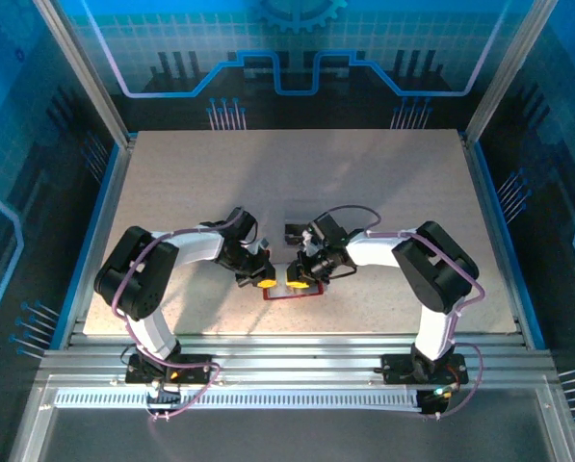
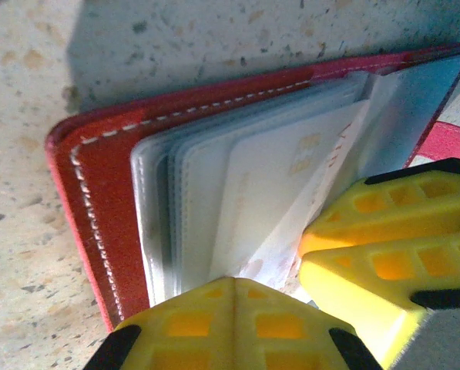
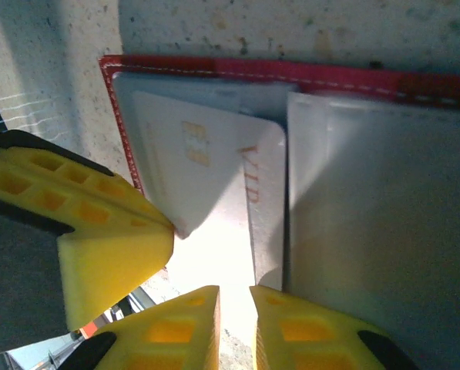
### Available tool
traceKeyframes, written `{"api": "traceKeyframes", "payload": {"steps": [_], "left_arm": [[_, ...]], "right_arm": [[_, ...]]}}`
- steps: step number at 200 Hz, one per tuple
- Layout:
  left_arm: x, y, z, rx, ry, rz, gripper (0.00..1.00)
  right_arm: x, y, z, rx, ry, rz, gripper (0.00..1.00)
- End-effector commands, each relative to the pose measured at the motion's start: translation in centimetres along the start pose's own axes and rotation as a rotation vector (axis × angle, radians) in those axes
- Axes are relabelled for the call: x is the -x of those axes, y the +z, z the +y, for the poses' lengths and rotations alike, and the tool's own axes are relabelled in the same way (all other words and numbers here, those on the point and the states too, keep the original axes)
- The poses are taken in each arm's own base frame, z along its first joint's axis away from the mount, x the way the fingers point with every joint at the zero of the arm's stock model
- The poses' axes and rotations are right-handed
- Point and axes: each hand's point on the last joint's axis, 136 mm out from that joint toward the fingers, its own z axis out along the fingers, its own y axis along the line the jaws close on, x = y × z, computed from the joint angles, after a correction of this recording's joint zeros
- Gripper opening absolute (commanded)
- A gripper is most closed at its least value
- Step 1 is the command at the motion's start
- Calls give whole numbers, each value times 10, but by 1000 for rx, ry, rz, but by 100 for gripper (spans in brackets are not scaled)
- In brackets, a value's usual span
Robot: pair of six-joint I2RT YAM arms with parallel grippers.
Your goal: Take the credit cards out of the card holder
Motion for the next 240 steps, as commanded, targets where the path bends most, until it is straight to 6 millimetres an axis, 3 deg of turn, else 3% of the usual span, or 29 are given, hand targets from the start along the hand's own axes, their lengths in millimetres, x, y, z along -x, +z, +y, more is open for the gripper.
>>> {"api": "traceKeyframes", "payload": {"steps": [1, 46, 119, 184, 240], "left_arm": [[-5, 1, 8, 51, -9, 16, 0], [-4, 1, 8, 48, -10, 18, 0], [-6, 1, 9, 51, -11, 21, 0], [-8, -17, -27, -54, 40, -3, 3], [-23, -9, -20, -38, 37, 43, 2]], "right_arm": [[-8, 5, -13, -57, 15, 29, 19], [-5, 1, -23, -140, 1, 19, 24], [2, -5, -19, -169, -17, -7, 25], [0, -15, -1, -106, -29, -29, 24], [-7, -15, 0, -72, -14, -23, 24]]}}
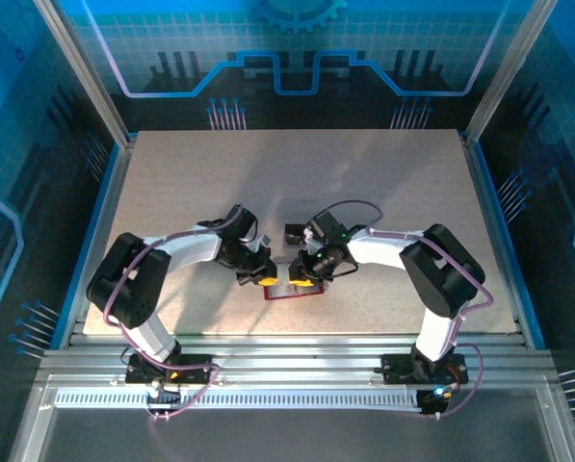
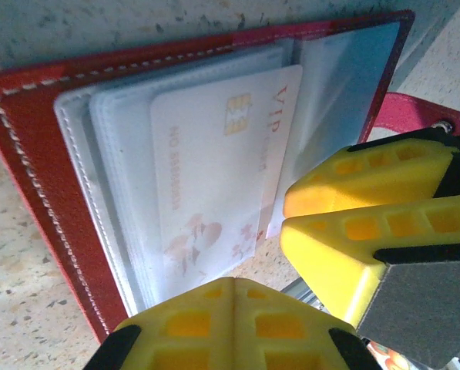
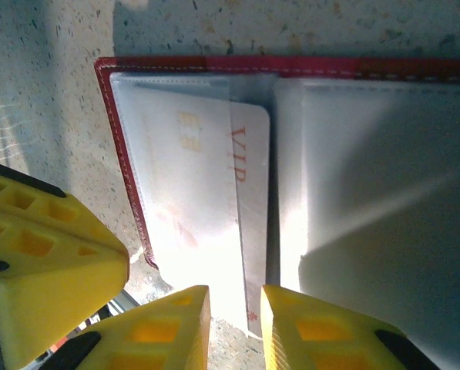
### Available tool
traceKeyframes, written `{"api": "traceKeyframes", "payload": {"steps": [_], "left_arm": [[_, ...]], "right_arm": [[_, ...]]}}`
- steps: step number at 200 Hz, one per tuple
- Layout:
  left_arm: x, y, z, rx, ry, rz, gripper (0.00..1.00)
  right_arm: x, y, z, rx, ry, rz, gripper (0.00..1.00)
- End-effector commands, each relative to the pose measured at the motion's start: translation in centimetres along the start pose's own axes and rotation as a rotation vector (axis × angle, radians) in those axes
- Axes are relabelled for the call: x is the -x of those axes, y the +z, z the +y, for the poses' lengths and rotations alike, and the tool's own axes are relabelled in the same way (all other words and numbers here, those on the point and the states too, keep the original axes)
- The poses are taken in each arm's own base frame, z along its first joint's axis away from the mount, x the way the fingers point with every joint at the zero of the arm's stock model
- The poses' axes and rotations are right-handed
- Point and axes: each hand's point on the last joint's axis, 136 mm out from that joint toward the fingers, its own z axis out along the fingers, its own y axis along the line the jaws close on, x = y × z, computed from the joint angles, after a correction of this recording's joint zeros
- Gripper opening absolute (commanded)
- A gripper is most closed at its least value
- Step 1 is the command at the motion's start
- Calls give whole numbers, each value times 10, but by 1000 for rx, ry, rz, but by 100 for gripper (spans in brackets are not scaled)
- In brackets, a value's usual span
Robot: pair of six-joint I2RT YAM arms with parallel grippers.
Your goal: Take the credit cards out of the card holder
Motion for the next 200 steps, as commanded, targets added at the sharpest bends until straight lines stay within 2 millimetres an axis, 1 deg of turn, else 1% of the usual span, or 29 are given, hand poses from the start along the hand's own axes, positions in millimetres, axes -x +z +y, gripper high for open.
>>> {"api": "traceKeyframes", "payload": {"steps": [1, 24, 42, 67, 89, 103, 163, 200], "left_arm": [[-15, 2, -4, -10, -3, 51, 2], [-18, 8, -5, -10, 1, 74, 2], [-21, 13, -6, 0, 9, 90, 2], [-25, 19, 4, 34, 2, 110, 0], [-26, 20, 13, 70, -3, 112, 0], [-26, 20, 16, 81, -1, 112, 0], [-27, 22, 22, 102, -4, 118, 0], [-29, 22, 26, 120, -6, 120, 0]], "right_arm": [[-7, -2, 2, 17, 7, 8, 23], [-8, 1, 6, 56, 10, 23, 23], [-8, 4, 6, 65, 15, 26, 23], [-9, 8, 3, 66, 21, 37, 23], [-10, 10, 3, 72, 23, 47, 23], [-11, 11, 3, 73, 21, 53, 23], [-12, 18, -10, 5, 25, 68, 23], [-10, 13, -15, -61, 8, 47, 22]]}}
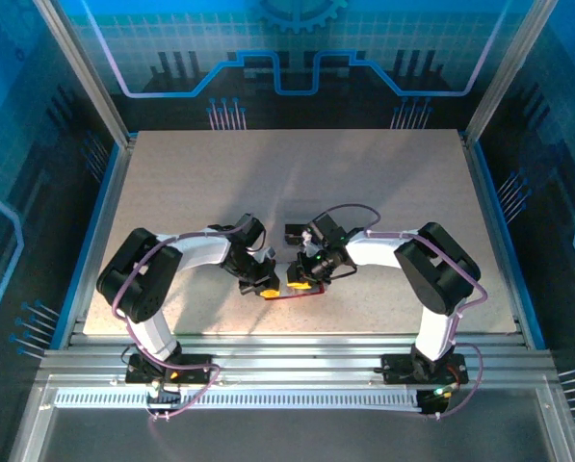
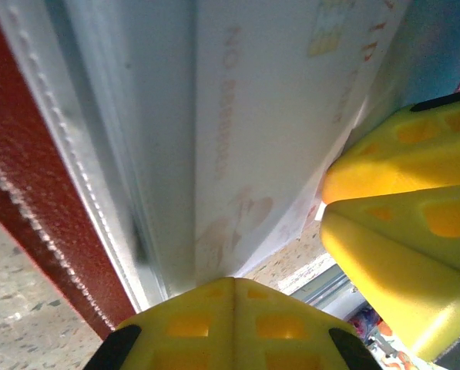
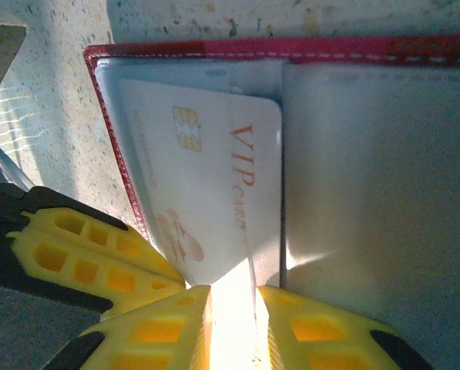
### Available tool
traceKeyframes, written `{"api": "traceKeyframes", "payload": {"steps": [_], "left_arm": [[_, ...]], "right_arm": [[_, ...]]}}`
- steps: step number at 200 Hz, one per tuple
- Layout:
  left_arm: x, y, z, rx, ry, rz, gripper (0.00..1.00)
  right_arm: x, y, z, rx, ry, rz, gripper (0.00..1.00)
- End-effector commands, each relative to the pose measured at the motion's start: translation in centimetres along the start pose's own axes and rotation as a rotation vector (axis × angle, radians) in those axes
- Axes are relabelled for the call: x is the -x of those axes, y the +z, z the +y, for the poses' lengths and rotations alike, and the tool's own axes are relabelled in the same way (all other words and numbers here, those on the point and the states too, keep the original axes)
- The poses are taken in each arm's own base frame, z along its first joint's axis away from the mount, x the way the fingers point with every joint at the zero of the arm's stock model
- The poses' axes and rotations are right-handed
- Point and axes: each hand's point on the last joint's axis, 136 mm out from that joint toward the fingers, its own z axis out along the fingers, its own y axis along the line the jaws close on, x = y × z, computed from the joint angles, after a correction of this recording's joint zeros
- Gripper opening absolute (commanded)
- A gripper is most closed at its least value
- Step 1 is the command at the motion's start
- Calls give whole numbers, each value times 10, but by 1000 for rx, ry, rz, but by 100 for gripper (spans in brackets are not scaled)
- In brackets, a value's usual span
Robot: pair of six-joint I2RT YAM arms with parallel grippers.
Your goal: Take the credit cards out of the card holder
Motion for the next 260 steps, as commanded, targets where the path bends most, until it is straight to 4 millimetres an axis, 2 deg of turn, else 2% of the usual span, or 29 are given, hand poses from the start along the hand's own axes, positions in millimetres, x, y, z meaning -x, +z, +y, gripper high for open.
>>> {"api": "traceKeyframes", "payload": {"steps": [1, 98, 138, 161, 184, 260], "left_arm": [[-6, 2, 10, 42, -5, 22, 0], [-8, 1, 12, 45, -4, 18, 0], [1, -9, -10, 0, 16, -18, 0], [9, -18, -25, -25, 35, -50, 0], [16, -21, -29, -11, 42, -76, 0], [32, -15, -10, 103, 28, -102, 0]], "right_arm": [[-6, 2, -16, -99, 4, 18, 22], [-2, -7, -8, -126, -21, -9, 22], [4, -18, 9, -68, -30, -48, 22], [7, -20, 11, -18, -9, -59, 22], [11, -22, 11, 15, 6, -68, 22], [22, -25, 5, 40, 24, -70, 22]]}}
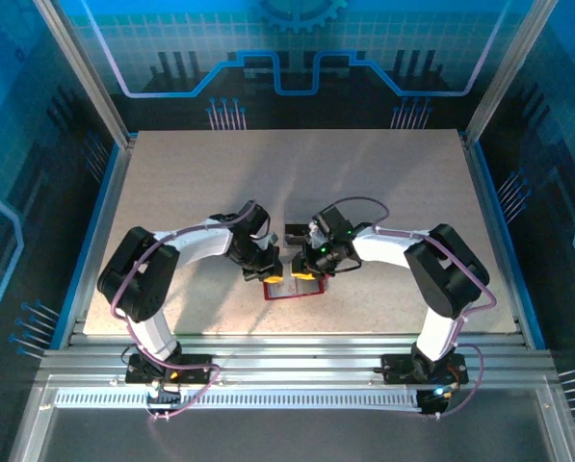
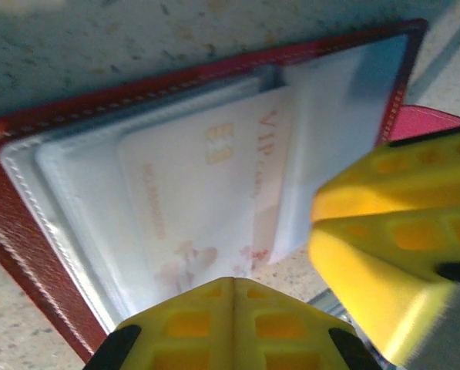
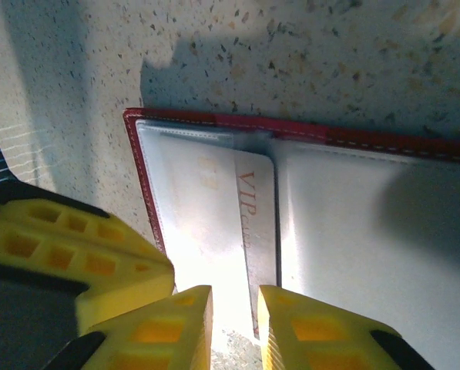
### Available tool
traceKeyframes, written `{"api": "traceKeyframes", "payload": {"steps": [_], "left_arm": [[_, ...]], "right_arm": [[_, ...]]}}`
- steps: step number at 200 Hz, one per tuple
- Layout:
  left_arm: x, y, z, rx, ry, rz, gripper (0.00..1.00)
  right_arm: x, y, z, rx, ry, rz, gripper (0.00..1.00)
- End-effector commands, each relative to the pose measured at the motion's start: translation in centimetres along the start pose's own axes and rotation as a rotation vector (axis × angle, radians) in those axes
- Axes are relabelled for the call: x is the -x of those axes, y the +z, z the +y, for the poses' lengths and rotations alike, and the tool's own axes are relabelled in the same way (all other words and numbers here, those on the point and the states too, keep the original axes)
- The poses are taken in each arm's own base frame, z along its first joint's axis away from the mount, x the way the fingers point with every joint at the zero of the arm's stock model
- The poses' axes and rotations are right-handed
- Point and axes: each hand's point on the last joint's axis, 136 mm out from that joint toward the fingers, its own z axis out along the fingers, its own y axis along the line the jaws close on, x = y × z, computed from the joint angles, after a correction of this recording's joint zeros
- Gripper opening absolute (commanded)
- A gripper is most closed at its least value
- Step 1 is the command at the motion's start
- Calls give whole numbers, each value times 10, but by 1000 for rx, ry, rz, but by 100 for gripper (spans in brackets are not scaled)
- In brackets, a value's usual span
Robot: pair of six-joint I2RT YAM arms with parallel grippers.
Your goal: Take the credit cards out of the card holder
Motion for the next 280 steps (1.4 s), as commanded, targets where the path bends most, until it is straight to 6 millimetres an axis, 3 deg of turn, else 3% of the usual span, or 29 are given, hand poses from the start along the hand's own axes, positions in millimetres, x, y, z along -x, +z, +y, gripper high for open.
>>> {"api": "traceKeyframes", "payload": {"steps": [1, 160, 220, 280], "left_arm": [[1, 2, 9, 60, -6, 7, 0], [-11, 10, 44, 185, -5, 53, 0], [-12, 11, 45, 183, -7, 56, 0], [-14, 11, 45, 180, -10, 58, 0]], "right_arm": [[2, -2, 3, 34, 5, 15, 22], [0, 15, -11, 31, 15, 71, 22], [-2, 17, -8, 67, 18, 75, 22], [-8, 17, -20, -24, -3, 100, 22]]}}
